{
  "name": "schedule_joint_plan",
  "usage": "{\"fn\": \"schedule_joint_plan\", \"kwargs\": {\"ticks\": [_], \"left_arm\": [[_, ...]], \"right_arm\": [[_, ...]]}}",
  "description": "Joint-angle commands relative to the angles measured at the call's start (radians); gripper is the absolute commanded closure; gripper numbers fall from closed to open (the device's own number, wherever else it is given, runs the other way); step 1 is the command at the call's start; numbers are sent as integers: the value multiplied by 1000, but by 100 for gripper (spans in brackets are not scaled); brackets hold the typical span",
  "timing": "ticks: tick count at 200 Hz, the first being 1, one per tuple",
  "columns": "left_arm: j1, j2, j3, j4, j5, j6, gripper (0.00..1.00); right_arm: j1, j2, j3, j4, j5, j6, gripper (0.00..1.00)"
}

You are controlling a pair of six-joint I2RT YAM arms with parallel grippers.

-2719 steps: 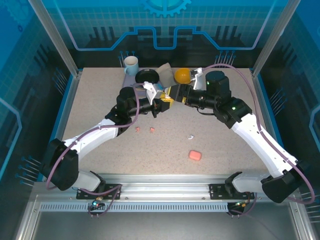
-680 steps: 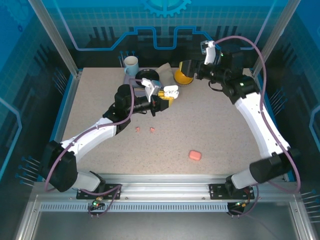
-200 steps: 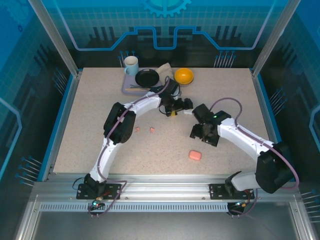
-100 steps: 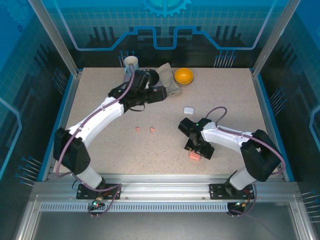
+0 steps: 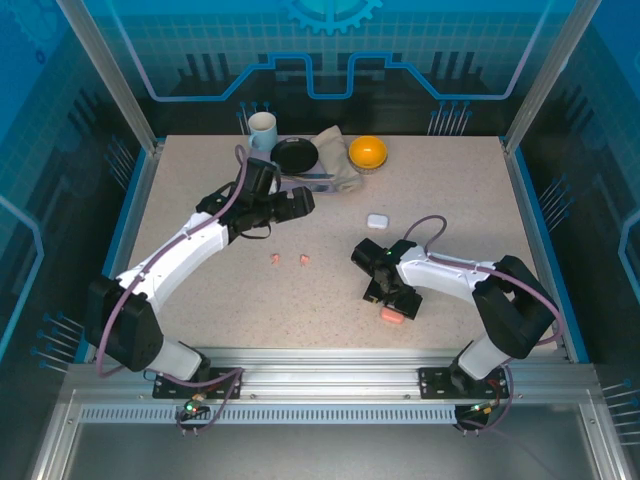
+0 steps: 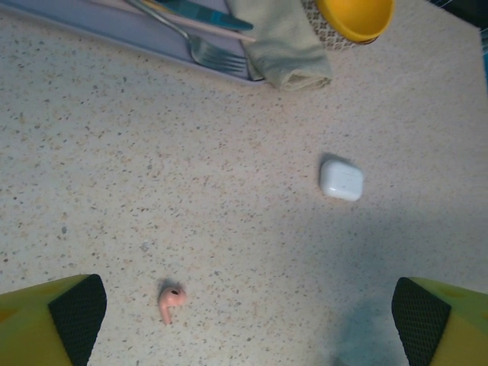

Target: Insert the wireless bluetooth earbuds into the charging case

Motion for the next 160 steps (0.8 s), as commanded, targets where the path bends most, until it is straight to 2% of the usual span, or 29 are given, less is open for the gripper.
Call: {"fn": "schedule_joint_plan", "kwargs": {"ticks": [1,74,97,127,160], "left_arm": [[15,-45,-26,39,46,-18,1],[17,-88,-43,28,60,-38,1],[22,-102,-71,31,73,-66,1],[44,-146,-169,80,120,-101,1],[77,-228,-310,153,141,-148,1]], "right_arm": [[22,10,-15,-16,-8,14,18],[22,2,-92,51,-28,2,22],[23,8,-92,83,-40,-11,31],[22,18,-70,137,-61,-16,47],[23,41,34,177,-86,6,53]]}}
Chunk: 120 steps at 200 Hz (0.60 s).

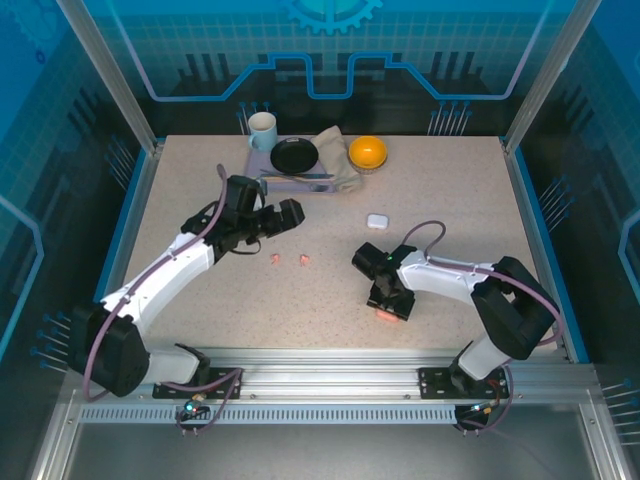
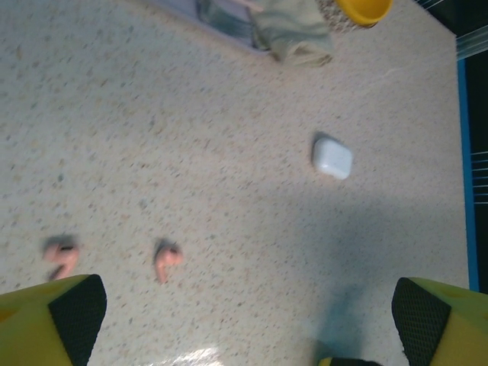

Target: Insert the wireless bluetooth earbuds into the charging case

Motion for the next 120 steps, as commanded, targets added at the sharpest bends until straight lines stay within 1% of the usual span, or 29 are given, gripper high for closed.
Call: {"fn": "schedule_joint_plan", "kwargs": {"ticks": [1,18,34,59,79,103,120], "left_arm": [[29,-78,-89,71,42,-62,1],[45,-125,-170,135,45,-113,1],[47,-158,-241,177,3,-189,1],[47,-192,-353,326,36,-225,1],[44,-194,-437,468,81,-209,1],[38,-182,-553,720,145,-200,3],[19,-168,-587,773,156,-168,5]], "right_arm": [[17,41,76,102,-45,22,53],[16,65,149,113,-49,33,53],[16,101,228,109,-51,40,53],[8,179,343,112,-73,63,53],[-6,243,400,141,-125,95,54],[-25,288,438,189,-172,139,54],[-38,308,457,211,-200,164,54]]}}
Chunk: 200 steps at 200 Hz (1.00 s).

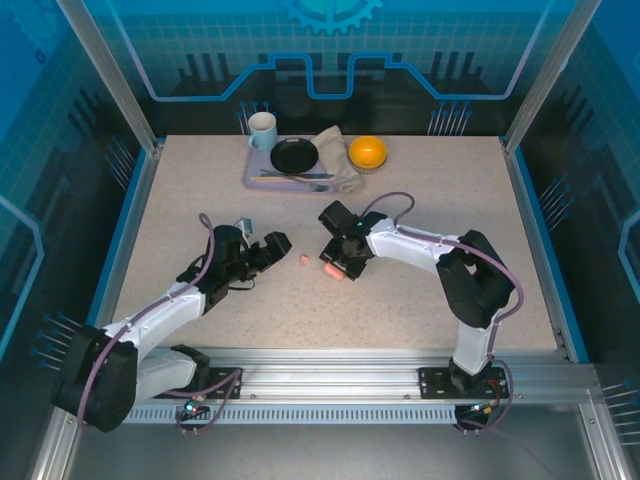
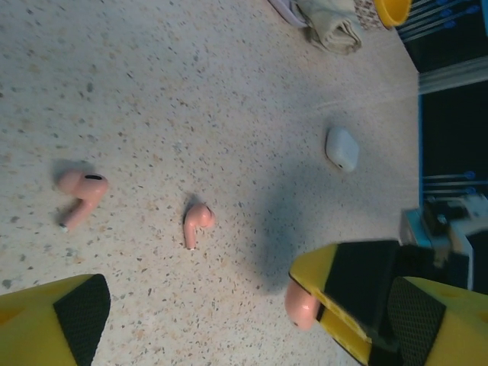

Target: Insert the wireless bluetooth earbuds into the charging case

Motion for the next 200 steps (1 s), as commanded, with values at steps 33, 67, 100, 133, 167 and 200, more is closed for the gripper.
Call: {"fn": "schedule_joint_plan", "kwargs": {"ticks": [33,67,100,133,167,200], "left_arm": [[-85,75,-56,291,95,97,7],[-168,158,-6,284,96,184,13],[-187,232,6,303,81,200,18],[-188,169,2,261,9,181,15],[-178,-55,30,9,-180,178,1],[-57,-174,96,-175,-183,127,1]], "right_arm": [[-55,38,44,90,-122,112,54],[-77,26,50,105,-148,131,54],[-90,14,74,74,-131,114,53],[-74,17,151,-86,-31,-77,45],[-56,44,203,-184,38,-430,33],[-45,30,111,-134,-12,-426,31]]}}
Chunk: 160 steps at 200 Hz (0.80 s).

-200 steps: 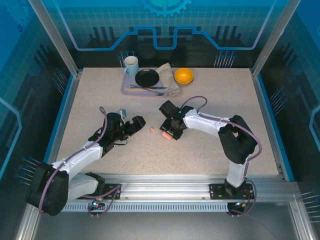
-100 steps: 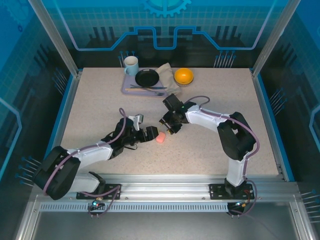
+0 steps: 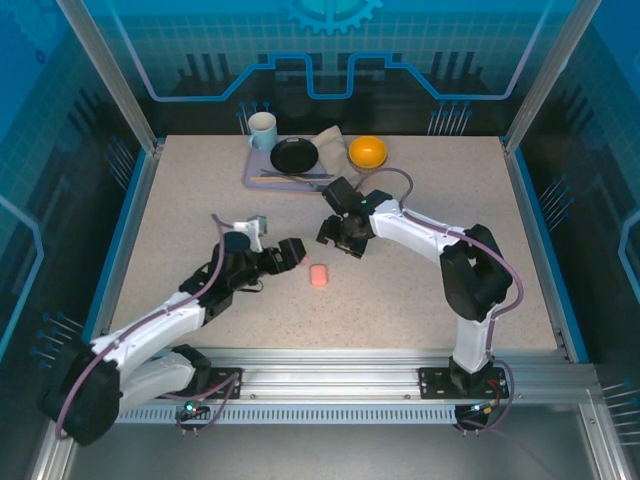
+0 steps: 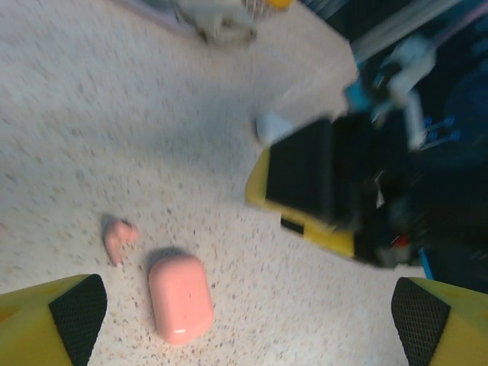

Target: Insert the wireless bluetooth earbuds into the charging case

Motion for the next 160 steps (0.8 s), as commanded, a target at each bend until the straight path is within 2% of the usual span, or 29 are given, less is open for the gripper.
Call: {"fn": "schedule_joint_plan", "kwargs": {"ticks": [1,15,32,55,103,123,135,160], "left_arm": [[88,-55,63,-178,-53,-30,1],[150,-57,104,-240,-19,-50,1],[185,-38,160,-302,-5,-35,1],[200,6,219,-354,2,-16,1],[209,64,245,-350,24,-24,1],[213,73,252,-350,34,-18,1],[221,76,263,-363,40,-9,1],[249,73,294,-393,84,13,1]], "right_arm": [[24,-2,-64,-27,-4,-82,31],[46,-18,-137,40,-36,-40,30],[86,-5,-166,108,-70,-10,30],[143,37,-136,142,-74,7,30],[227,75,-40,201,-151,-28,32],[236,26,-36,186,-162,-97,33],[231,-25,-37,124,-103,-176,33],[162,-47,-8,29,-49,-431,23]]}}
